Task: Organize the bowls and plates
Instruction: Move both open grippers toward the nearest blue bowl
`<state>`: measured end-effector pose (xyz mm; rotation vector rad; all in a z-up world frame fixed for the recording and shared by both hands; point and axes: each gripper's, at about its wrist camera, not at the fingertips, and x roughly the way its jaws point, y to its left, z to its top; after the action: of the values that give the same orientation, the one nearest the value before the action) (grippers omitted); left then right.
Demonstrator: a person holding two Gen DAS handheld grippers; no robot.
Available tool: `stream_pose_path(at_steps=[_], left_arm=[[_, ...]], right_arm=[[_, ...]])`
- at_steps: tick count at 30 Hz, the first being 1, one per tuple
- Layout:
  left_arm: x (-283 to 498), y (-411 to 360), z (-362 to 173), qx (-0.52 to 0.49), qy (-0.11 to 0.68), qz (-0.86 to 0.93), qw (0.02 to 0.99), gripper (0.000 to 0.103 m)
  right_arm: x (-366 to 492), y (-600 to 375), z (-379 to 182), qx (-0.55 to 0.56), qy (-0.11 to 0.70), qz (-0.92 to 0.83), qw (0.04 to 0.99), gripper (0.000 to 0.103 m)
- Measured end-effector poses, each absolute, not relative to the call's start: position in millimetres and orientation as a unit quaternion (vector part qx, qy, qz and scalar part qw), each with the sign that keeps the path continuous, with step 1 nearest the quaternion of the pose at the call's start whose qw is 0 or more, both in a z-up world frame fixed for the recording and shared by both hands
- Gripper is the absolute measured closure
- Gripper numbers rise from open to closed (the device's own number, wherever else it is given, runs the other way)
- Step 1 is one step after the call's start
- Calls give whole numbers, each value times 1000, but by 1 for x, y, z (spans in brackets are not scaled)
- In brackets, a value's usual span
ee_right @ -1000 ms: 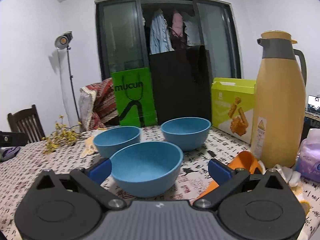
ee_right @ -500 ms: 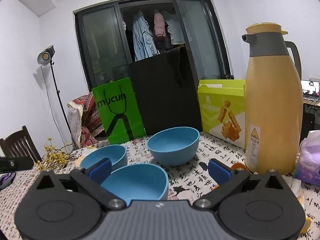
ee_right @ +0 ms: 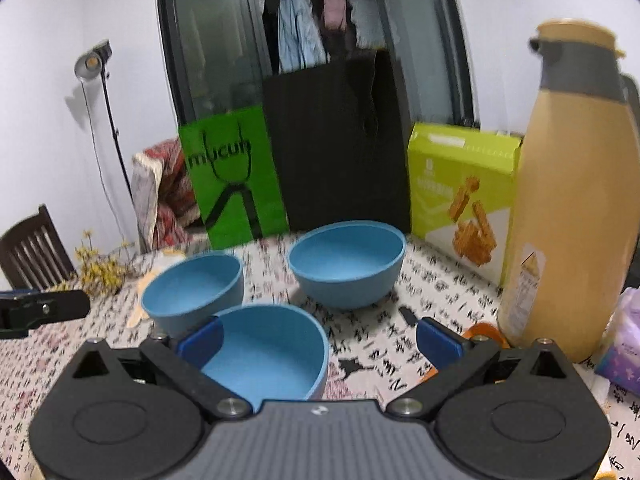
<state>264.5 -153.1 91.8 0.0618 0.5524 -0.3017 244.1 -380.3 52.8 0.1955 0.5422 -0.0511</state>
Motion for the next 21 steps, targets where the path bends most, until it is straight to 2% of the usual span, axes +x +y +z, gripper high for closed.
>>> stream_pose_path(at_steps=[10,21], left_arm=[[291,-172,82,49,295,-142,944,0],[327,-189,57,35,366,-157,917,0]], right_arm=[[273,-385,51,76,315,-18,946,0],[298,-392,36,82,365,-15,927,0]])
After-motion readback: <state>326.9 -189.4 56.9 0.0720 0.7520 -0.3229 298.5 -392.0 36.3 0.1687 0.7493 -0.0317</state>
